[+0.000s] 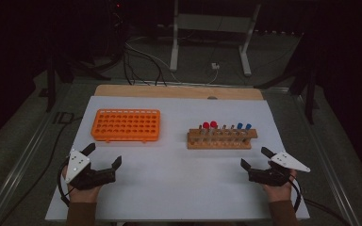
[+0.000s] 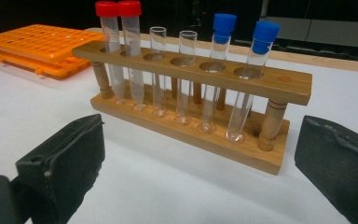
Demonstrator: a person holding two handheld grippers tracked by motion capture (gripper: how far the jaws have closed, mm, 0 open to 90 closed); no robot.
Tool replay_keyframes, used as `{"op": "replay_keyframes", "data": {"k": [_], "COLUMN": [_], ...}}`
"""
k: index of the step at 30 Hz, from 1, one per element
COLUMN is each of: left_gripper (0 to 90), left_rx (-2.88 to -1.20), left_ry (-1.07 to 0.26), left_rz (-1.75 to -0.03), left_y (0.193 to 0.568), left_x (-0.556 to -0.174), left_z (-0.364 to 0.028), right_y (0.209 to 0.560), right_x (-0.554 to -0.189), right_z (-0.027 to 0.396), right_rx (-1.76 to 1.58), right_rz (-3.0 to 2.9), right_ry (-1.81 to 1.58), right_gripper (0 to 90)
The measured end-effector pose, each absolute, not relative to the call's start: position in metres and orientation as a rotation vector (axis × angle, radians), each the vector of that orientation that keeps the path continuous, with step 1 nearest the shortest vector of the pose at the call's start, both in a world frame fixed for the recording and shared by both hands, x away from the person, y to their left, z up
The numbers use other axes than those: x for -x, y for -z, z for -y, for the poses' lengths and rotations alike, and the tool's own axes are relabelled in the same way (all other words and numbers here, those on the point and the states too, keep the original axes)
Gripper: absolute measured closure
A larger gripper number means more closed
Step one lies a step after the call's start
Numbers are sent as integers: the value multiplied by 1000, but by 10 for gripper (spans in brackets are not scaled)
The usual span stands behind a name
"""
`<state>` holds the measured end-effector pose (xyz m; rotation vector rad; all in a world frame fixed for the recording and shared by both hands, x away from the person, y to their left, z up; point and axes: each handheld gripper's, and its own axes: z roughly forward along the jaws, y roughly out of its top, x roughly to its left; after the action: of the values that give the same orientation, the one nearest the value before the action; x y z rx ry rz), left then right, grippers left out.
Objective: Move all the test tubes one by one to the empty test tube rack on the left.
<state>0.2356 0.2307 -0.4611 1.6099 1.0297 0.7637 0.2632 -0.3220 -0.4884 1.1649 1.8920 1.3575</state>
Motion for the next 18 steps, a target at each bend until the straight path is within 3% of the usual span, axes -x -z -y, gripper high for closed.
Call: {"op": "replay_keyframes", "data": {"k": [18], "left_gripper": [0], "left_rx": [-1604], "left_ry": [-772], "left_rz": [-1039], "left_y": [461], "left_x": [-235], "left_z": [-229], "right_y": [487], "right_x": [-264], "right_z": [325], "right_rx": [-1175], "right_rz": [-1870], "right_ry": [-1367], "right_gripper": [19]}}
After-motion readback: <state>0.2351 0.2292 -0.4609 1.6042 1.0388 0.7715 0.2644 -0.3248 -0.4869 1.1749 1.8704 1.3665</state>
